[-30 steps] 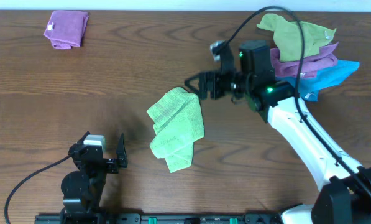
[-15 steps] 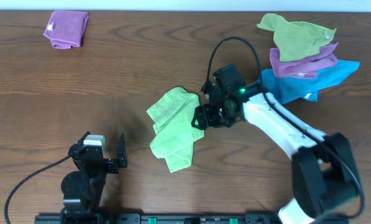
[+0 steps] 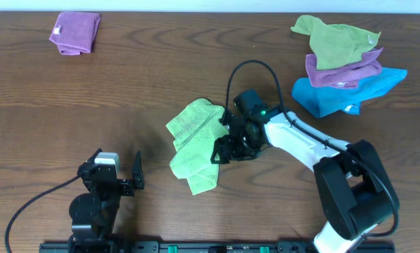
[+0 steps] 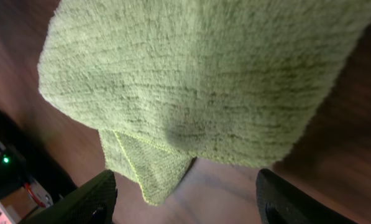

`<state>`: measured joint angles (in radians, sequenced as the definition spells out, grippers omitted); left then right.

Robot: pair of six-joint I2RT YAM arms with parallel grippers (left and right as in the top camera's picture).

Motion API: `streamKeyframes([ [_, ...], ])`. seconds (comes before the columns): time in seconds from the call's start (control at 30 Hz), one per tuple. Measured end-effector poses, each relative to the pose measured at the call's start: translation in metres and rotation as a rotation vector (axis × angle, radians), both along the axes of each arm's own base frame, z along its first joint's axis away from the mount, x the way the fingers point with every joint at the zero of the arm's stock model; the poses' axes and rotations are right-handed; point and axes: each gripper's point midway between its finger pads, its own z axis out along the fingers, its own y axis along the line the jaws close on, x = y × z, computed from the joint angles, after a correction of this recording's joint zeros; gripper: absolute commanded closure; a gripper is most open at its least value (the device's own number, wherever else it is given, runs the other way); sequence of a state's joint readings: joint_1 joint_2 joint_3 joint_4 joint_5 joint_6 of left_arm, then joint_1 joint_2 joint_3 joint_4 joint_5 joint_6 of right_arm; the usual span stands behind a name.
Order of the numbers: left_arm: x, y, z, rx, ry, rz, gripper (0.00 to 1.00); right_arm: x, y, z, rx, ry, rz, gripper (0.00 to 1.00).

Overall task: Fold the cloth
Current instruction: 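Lift the green cloth with the right gripper and pull it leftward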

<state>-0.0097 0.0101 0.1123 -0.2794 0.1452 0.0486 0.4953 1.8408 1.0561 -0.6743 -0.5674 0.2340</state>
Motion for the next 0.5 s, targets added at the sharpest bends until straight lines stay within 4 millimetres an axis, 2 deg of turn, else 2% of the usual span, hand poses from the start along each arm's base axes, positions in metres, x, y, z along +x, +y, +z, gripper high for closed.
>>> streamKeyframes([
  [0.17,0.0,0.0,0.0,0.0,0.0,0.0,0.05,0.003,0.002,-0.006,0.019,-0.032,-0.002,0.36],
  [0.27,0.0,0.0,0.0,0.0,0.0,0.0,0.05,0.012,0.004,-0.006,0.016,-0.067,-0.019,0.34],
  [0.5,0.0,0.0,0.0,0.0,0.0,0.0,0.05,0.031,0.007,-0.006,0.015,-0.142,-0.053,0.36],
])
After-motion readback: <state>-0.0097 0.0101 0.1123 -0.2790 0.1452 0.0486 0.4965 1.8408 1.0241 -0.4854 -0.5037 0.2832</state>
